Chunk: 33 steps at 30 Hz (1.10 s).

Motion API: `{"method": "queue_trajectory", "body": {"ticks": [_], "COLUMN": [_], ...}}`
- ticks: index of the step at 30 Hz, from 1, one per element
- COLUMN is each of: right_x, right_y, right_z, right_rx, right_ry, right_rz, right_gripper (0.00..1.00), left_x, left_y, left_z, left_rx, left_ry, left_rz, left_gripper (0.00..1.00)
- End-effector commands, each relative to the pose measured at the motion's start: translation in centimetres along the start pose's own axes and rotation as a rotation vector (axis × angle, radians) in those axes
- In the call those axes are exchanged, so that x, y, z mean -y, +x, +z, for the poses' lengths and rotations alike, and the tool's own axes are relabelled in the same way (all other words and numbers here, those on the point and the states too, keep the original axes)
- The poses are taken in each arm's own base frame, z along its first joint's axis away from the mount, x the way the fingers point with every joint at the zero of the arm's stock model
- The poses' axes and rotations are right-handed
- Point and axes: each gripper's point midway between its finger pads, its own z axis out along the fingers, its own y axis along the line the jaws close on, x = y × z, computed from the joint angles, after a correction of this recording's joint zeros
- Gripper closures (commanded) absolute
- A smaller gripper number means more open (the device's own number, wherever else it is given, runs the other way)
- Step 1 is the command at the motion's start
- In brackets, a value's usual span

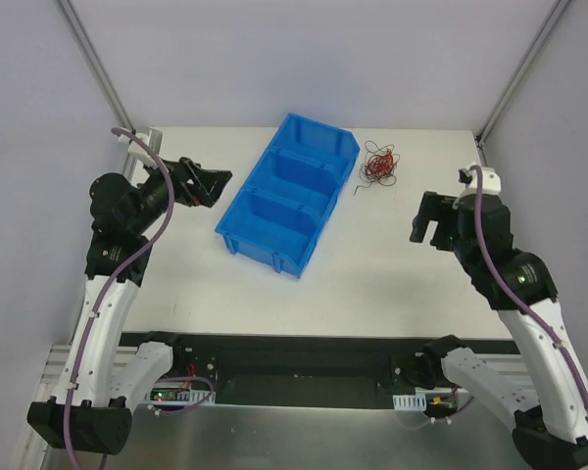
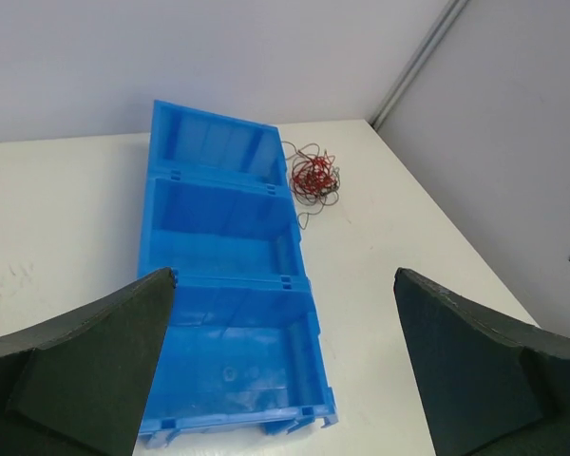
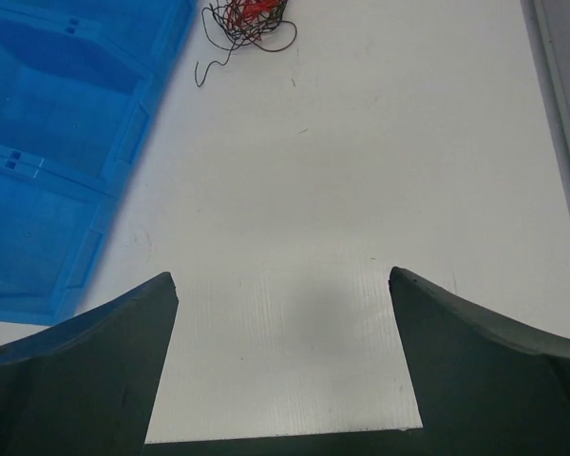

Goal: Untangle the cables

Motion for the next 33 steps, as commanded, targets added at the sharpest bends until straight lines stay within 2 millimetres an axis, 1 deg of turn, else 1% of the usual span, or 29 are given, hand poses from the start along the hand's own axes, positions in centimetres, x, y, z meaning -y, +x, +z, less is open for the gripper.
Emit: {"method": "queue_trajectory", "body": {"ticks": [1,3,5,6,8,9,12,13,14,16,17,20,21,23,25,27,28,30,31,33], "right_x": [-3.2,-4.4,-5.0,-5.0,-4.9,-5.1,-5.0,-5.6,-5.7,-6.0,-5.8,-5.9,-5.8,-5.6,-5.7,-5.1,-4.7,-4.0,-3.8,-3.9], "right_y": [-1.9,-2.3,-2.8,-3.2,-3.3,-3.6,-3.8,-3.8,-3.7,-4.0,-4.1,-5.0,-5.0,-4.6,-4.5,-3.6,-2.7,-0.8,0.0,0.3], "right_z": [3.9,6.0,7.9,8.9,11.6,12.7,16.7,17.9,19.7,22.5,24.0,27.8,29.3,31.9,34.6,37.4,38.7,40.8,41.5,42.5], "right_rx": [0.030,0.032,0.029,0.026,-0.017,-0.042,-0.109,-0.137,-0.168,-0.202,-0.214,-0.210,-0.213,-0.233,-0.210,-0.194,-0.212,-0.252,-0.266,-0.267], "right_ry": [-0.053,-0.065,-0.056,-0.049,-0.041,-0.067,-0.117,-0.160,-0.179,-0.223,-0.222,-0.220,-0.205,-0.178,-0.174,-0.105,-0.069,-0.005,0.030,0.025], "right_rz": [0.050,0.053,0.069,0.095,0.173,0.221,0.354,0.395,0.441,0.523,0.563,0.612,0.641,0.720,0.764,0.828,0.846,0.838,0.826,0.800], "right_gripper": [0.04,0.04,0.04,0.04,0.04,0.04,0.04,0.04,0.04,0.04,0.04,0.04,0.04,0.04,0.01,0.04,0.05,0.09,0.11,0.19], "left_x": [1.4,1.3,1.1,1.4,1.6,1.7,1.4,1.3,1.4,1.7,1.9,1.9,1.9,1.8,1.6,1.4,1.5,1.5,1.3,1.2], "left_y": [0.6,1.2,1.8,1.8,2.1,2.1,2.4,2.6,2.6,2.7,2.7,2.8,2.8,3.0,3.2,3.4,3.4,3.4,3.4,3.7], "left_z": [0.9,1.5,1.9,2.0,2.2,2.1,2.4,2.5,2.6,2.7,2.6,2.7,2.7,2.8,3.0,3.2,3.2,3.2,3.3,3.4], "left_rx": [-0.037,-0.070,-0.097,-0.105,-0.125,-0.127,-0.130,-0.138,-0.144,-0.157,-0.158,-0.161,-0.158,-0.162,-0.166,-0.177,-0.182,-0.182,-0.182,-0.186], "left_ry": [0.108,0.125,0.134,0.151,0.169,0.174,0.167,0.166,0.171,0.192,0.201,0.212,0.212,0.211,0.209,0.212,0.216,0.221,0.218,0.215], "left_rz": [-0.006,-0.032,-0.062,-0.068,-0.090,-0.095,-0.111,-0.121,-0.131,-0.145,-0.150,-0.157,-0.155,-0.159,-0.165,-0.176,-0.185,-0.186,-0.186,-0.191], "left_gripper": [0.01,0.01,0.01,0.01,0.01,0.01,0.01,0.01,0.01,0.01,0.01,0.01,0.01,0.01,0.01,0.01,0.01,0.01,0.01,0.01]}}
